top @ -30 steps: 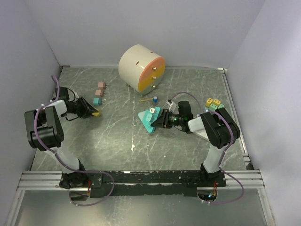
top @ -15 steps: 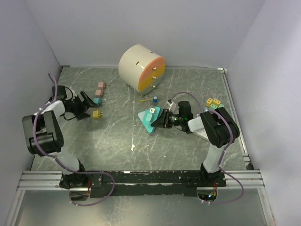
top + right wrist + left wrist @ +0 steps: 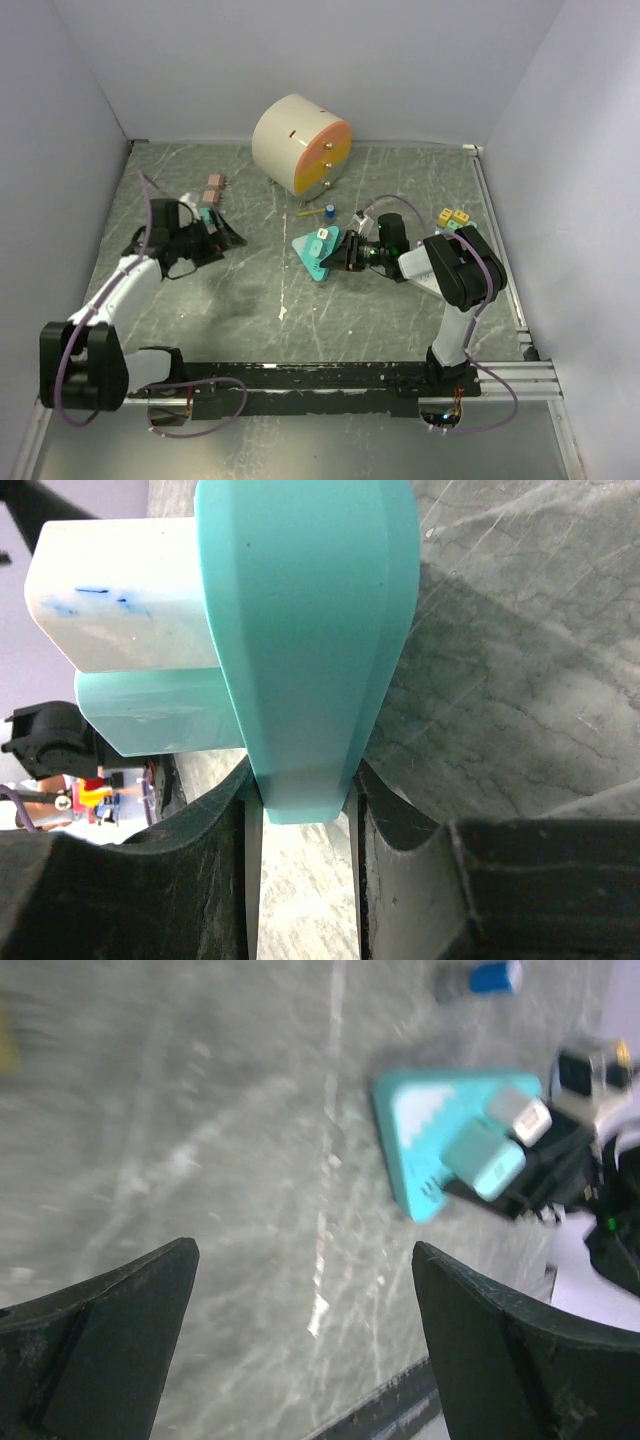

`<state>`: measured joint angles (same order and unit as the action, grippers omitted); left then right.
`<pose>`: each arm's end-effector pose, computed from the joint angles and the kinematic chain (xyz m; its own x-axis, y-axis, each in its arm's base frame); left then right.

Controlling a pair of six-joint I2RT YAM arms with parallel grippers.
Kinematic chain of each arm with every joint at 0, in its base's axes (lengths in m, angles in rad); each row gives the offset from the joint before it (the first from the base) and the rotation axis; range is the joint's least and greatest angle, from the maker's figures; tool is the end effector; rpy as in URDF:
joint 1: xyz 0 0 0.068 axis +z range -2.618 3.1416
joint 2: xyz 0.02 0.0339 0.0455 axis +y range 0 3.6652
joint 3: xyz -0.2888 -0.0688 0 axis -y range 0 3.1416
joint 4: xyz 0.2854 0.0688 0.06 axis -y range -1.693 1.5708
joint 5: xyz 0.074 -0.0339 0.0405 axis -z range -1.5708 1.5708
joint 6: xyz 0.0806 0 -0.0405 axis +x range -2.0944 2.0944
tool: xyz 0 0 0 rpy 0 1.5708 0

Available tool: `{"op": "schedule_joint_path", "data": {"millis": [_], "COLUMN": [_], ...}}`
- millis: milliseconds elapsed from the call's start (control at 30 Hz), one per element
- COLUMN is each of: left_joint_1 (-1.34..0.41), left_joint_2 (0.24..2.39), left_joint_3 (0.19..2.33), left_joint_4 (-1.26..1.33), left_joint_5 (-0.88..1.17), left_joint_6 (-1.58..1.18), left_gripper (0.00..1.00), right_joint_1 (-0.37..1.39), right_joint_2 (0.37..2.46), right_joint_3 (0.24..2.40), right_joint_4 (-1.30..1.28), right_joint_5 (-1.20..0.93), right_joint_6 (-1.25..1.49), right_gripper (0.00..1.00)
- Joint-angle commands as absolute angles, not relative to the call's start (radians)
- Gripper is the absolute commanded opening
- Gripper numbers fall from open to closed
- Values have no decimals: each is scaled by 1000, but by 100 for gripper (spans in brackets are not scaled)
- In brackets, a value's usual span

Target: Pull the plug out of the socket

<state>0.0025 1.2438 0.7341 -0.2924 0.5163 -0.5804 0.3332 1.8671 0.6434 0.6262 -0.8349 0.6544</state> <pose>0.3059 -0.0390 0.1965 -0.7881 -0.4789 -0.3868 -0.1090 0.7270 -0.6780 0.3242 0.1754 0.0697 -0.9079 0.1181 -0.4021 -0.3101 0.4563 0.8341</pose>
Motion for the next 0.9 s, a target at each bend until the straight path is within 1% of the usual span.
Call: {"op": "schedule_joint_path", "data": {"millis": [0,100,200,333,433,533,667,733,867], "left_joint_1": [-214,-379,-557,-755,-856,-907,-914,-909,-879], "left_joint_2": [1139,1111,1136,1233,1342,1452,1541,1597,1699], "left_joint_3": [666,640,666,754,839,929,1032,1099,1205], "left_joint_4": [-173,-94,-70,-82,-96,-148,-215,-286,-353], "left_joint_5": [378,285,145,8,-51,-103,-170,-204,-185], "left_joint_6": [-731,-774,-767,-717,-676,-642,-608,-594,-580], "left_gripper": [100,100,98,95,94,90,87,89,91], "right_joint_1": [329,329,330,331,331,330,331,331,330], "right_joint_2": [1919,1912,1914,1922,1912,1909,1916,1913,1907], "right_joint_3": [614,608,608,615,612,613,616,615,615], "right_joint_4": [509,510,511,501,494,492,493,494,488], "right_joint_5": [-698,-697,-697,-692,-687,-688,-697,-700,-695], "right_joint_6": [574,574,575,570,565,563,566,567,563], "right_gripper": [0,0,0,0,0,0,0,0,0]}}
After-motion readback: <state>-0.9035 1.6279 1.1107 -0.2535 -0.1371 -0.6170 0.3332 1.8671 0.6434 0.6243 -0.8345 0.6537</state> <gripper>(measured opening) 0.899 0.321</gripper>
